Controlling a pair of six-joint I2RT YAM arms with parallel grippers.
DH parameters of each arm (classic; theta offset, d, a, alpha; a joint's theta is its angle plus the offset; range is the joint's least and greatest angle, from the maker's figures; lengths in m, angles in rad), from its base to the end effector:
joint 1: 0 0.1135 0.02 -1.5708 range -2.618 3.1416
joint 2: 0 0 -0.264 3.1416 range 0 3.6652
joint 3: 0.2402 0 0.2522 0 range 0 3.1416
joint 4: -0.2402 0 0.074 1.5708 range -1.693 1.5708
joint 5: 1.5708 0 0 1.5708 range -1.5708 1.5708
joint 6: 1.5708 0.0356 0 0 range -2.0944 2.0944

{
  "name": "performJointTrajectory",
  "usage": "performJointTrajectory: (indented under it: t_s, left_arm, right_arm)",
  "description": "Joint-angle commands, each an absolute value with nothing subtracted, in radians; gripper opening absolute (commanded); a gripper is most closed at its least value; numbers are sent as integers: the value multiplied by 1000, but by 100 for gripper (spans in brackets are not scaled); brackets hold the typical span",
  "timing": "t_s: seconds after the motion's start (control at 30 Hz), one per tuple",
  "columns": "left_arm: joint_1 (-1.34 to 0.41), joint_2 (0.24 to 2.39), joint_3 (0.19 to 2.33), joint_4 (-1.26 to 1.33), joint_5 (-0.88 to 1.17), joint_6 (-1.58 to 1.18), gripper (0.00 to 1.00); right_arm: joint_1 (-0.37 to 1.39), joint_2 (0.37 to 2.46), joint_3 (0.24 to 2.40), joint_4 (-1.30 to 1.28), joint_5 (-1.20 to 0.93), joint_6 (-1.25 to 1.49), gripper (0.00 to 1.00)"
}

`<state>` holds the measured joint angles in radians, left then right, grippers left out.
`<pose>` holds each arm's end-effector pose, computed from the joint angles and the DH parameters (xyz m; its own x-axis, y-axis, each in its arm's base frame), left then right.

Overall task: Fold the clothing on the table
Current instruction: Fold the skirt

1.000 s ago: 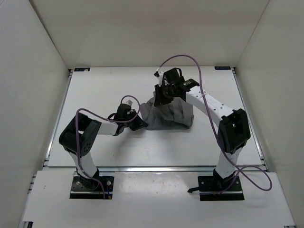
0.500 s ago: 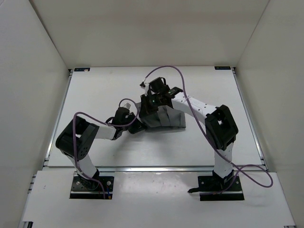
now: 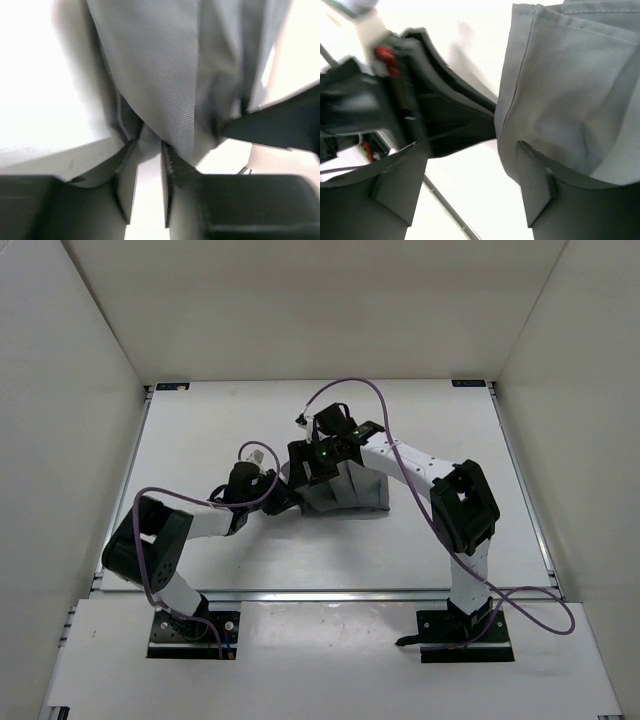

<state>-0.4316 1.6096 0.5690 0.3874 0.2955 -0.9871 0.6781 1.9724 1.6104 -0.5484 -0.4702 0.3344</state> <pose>0.2606 -0.1314 0.1306 -0.8134 -0.5042 -0.2900 -0.1243 0.6377 -0.7602 0.3313 0.2876 0.2423 -0.8355 -0.2973 -0.4620 -0.5308 0.6537 0.5393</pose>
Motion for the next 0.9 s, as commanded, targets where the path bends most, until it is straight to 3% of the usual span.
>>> performJointTrajectory:
  t_s: [0.0, 0.07, 0.17, 0.2, 0.37, 0.53, 0.87]
  left_arm:
    - [-394, 1497, 587, 341, 325, -957, 37]
    - [-356, 1447, 594, 264, 333, -919, 41]
    - [-305, 1333, 583, 122, 325, -844, 63]
    - [-295, 1283, 578, 77, 324, -803, 98]
    - [-255, 1141, 568, -96, 296, -652, 99]
    - [-265, 1060, 538, -106, 362, -562, 99]
    - [-321, 1026, 624, -439, 74, -423, 99]
  right_arm:
    - [658, 1843, 1603, -520, -404, 307, 70]
    - [629, 1754, 1547, -505, -364, 308, 70]
    - [554, 1623, 1445, -476, -333, 305, 71]
    - [523, 1603, 1428, -474, -334, 302, 72]
    - [419, 1477, 1278, -512, -290, 255, 72]
    - [385, 1417, 1172, -512, -265, 236, 72]
    - [387, 1404, 1106, -489, -284, 239, 73]
